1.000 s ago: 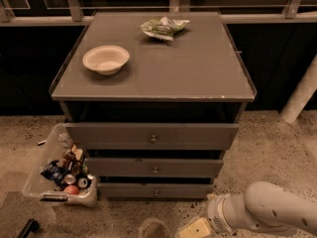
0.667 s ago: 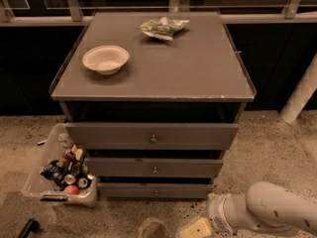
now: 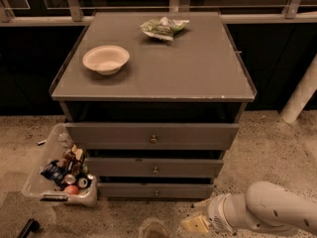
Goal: Open bottom drawer
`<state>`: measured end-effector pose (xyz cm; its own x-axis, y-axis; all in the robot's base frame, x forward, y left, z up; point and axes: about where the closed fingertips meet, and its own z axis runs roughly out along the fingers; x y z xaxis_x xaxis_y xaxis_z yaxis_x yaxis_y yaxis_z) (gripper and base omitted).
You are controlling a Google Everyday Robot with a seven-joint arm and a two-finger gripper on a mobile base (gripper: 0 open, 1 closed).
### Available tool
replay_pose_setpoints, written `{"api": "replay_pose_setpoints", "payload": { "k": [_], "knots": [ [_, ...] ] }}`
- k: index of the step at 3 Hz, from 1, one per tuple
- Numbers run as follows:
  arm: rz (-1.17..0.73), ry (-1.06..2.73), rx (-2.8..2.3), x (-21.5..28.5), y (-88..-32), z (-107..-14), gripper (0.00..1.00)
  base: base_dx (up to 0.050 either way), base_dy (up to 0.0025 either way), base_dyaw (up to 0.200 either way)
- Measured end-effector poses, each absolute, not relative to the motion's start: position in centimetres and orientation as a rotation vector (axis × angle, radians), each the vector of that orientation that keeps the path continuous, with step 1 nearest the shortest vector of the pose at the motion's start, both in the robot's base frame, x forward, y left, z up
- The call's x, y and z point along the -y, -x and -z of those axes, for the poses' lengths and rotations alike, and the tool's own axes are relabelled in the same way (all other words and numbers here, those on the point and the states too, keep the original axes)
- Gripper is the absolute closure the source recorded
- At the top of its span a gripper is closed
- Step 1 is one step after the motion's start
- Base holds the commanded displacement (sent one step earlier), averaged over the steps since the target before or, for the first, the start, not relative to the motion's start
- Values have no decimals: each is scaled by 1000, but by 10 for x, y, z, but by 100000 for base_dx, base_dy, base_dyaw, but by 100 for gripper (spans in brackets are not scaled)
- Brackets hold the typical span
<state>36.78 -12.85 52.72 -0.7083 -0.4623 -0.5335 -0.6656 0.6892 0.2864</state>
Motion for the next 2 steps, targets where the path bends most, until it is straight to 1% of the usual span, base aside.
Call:
{"api": "replay_pose_setpoints", "payload": {
  "k": [2],
  "knots": [
    [-664,853,-2487,128,-373,-516,89,0,0,0]
  ]
}}
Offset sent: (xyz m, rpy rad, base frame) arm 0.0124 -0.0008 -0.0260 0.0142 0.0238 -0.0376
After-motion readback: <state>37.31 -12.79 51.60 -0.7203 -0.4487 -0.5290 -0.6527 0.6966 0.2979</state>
